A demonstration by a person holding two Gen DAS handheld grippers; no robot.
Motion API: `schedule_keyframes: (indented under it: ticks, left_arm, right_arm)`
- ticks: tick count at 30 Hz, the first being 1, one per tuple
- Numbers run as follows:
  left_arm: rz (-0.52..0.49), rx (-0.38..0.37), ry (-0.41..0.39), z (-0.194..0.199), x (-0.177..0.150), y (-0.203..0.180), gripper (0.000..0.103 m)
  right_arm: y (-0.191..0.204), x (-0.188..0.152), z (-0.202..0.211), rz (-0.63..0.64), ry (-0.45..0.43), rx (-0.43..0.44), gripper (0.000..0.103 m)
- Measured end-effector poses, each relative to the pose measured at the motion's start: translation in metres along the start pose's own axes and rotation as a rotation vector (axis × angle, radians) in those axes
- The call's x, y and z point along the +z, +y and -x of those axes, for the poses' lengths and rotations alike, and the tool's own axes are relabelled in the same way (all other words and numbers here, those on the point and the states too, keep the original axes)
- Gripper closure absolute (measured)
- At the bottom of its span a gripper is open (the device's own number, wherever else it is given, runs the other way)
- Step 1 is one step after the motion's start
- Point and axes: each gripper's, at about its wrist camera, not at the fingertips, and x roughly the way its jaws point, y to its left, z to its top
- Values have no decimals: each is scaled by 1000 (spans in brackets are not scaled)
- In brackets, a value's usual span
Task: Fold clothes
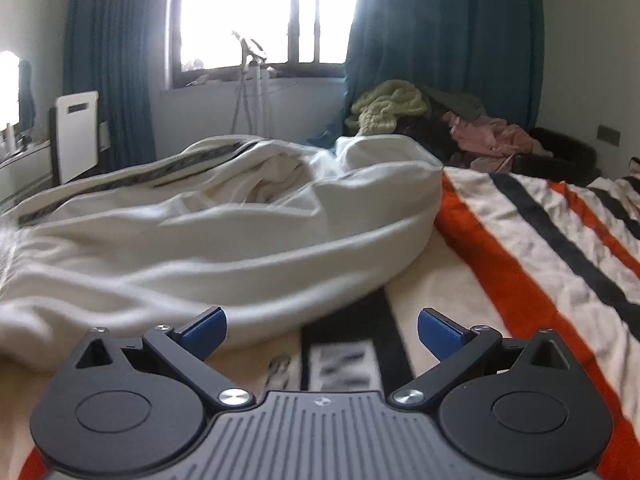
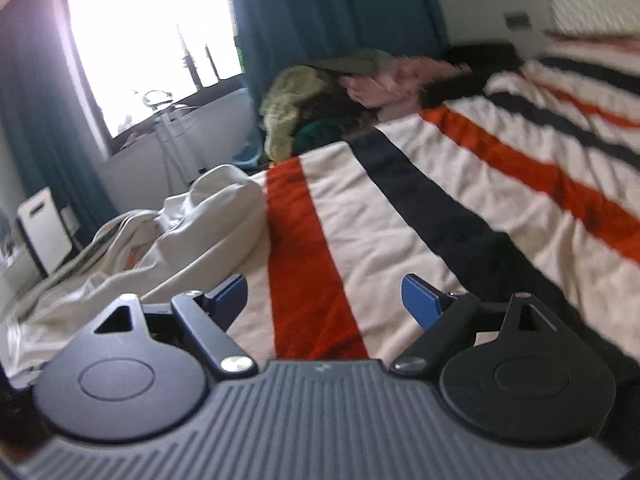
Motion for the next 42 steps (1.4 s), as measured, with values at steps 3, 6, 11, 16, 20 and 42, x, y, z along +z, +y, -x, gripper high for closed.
schedule_keyframes:
  ticks: [3,6,11,16,20,42]
  left_arm:
    - [-58,-25,-35,-28,19,-13,1]
    - [-152,21,-72,-65,40,-42,1]
    - [-267,-50,-95,-134,67,-101,1]
    - [-434,18,-86,-208,78,-160,5]
    - [-462,106,-19,-257,83,-171,27]
    - [-42,-516,-76,14,67,-16,85]
  right_arm:
    - [-19,0,-7,-105,11,-54,17]
    - [-36,-3,-12,-171,1,-116,17]
    - [-56,1,-35,-245,-24,-192,17]
    - [-63,1,-64,-220,-54,-246,18]
    - [-70,1,-81,-203,-87,-330,17]
    - [-62,8,-40,-128,-205,-299,17]
